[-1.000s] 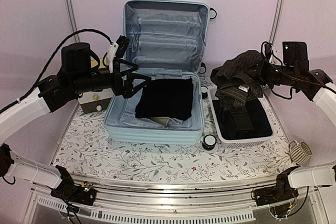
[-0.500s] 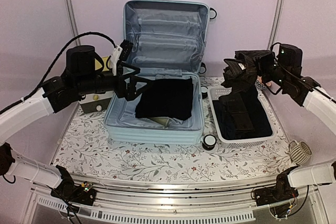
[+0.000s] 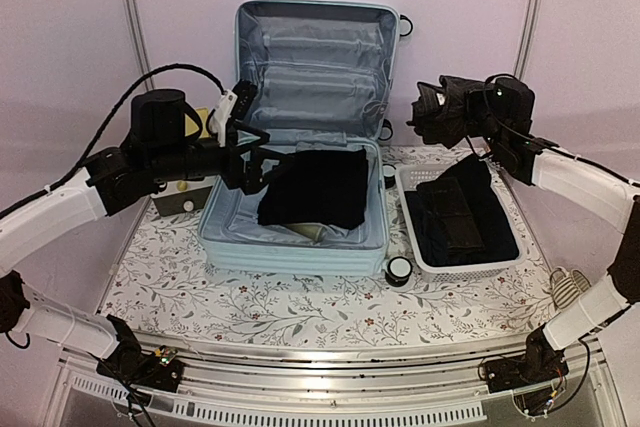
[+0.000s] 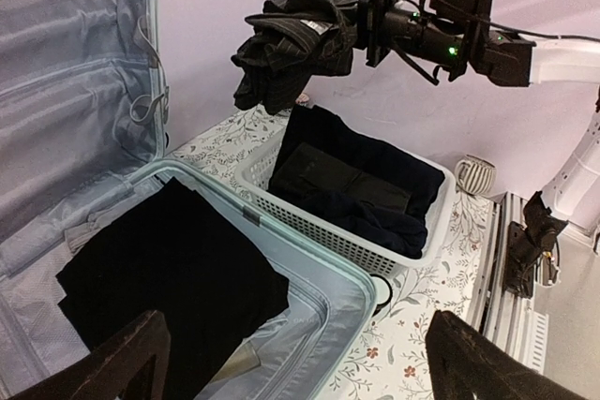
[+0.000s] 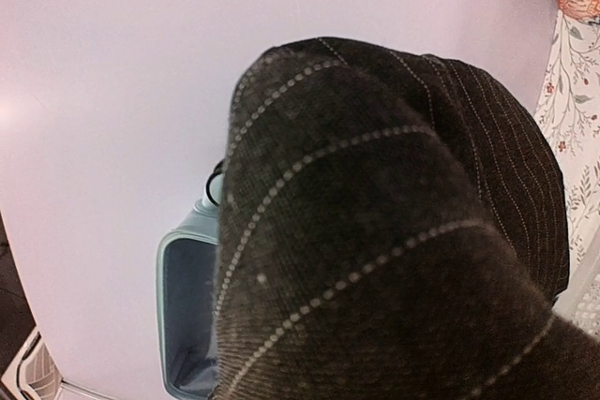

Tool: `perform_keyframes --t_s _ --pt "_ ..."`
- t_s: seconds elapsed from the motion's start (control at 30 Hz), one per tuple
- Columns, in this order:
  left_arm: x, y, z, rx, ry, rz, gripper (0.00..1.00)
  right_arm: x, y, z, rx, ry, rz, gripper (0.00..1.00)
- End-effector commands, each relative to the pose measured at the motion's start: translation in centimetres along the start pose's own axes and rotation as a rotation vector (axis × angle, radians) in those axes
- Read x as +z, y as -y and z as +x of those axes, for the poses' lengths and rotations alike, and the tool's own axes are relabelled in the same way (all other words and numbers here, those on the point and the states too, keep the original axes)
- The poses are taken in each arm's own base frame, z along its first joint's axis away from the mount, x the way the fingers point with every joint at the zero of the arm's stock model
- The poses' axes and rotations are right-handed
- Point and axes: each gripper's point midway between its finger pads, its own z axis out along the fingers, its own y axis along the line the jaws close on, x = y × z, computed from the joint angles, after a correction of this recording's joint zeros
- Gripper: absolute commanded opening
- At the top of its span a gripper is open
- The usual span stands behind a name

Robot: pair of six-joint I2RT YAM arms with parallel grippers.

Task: Open, take out, and arrange the luggage
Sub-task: Place the clothes in the bin.

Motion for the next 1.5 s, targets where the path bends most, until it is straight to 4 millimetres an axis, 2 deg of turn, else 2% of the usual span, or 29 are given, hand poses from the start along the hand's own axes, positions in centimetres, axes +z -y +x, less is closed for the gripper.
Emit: perform_keyframes --t_s 0.0,0.17,0.27,0.43,0.67,0.83,0.87,0.93,1.03,1.2,1.27,1.37,1.47 --pt "0.1 -0.5 0.5 0.008 0.001 -0.006 0.97 -1.0 2.1 -1.5 0.047 0.088 -0.045 0.02" --pt "0.4 -0.6 1.1 -0.001 -0.009 0.003 0.97 -3.5 12.1 -0.4 0.106 0.049 0.12 0.02" --pt "0.6 -0.5 1.1 -0.005 -0.01 0.013 0.97 -5.5 16.5 0.0 0.133 0.034 0.195 0.01" --pt "0.6 -0.3 0.7 -0.015 0.003 0.029 0.97 -8.8 19.3 0.6 0.094 0.061 0.269 0.01" --pt "0.5 0.1 0.5 -0.037 0.011 0.05 0.97 -11.9 23.9 3.3 0.173 0.008 0.473 0.01" --pt "0.0 0.2 0.4 -0.038 0.013 0.041 0.97 -13.9 24.4 4.4 0.194 0.004 0.551 0.02" --pt "-0.1 0.1 0.3 -0.038 0.014 0.039 0.97 -14.2 24.5 4.7 0.222 -0.003 0.565 0.05" --pt "-0.3 0.2 0.2 -0.037 0.016 0.038 0.97 -14.7 24.3 5.0 0.234 -0.02 0.574 0.2" --pt "-0.5 0.2 0.0 -0.035 0.019 0.037 0.97 -16.0 24.4 4.4 0.194 -0.003 0.615 0.51" --pt "-0.6 0.2 -0.1 -0.029 0.018 0.031 0.97 -18.5 23.9 2.9 0.128 -0.014 0.709 0.84" --pt "-0.5 0.1 -0.1 -0.029 0.017 0.029 0.97 -19.8 23.8 2.5 0.107 -0.044 0.753 0.89" --pt "-0.4 0.1 -0.2 -0.027 0.017 0.029 0.97 -21.8 23.8 1.8 0.079 -0.088 0.804 0.91" --pt "-0.2 0.1 -0.4 -0.024 0.013 0.032 0.97 -22.5 21.9 0.6 0.036 -0.1 0.759 0.89"
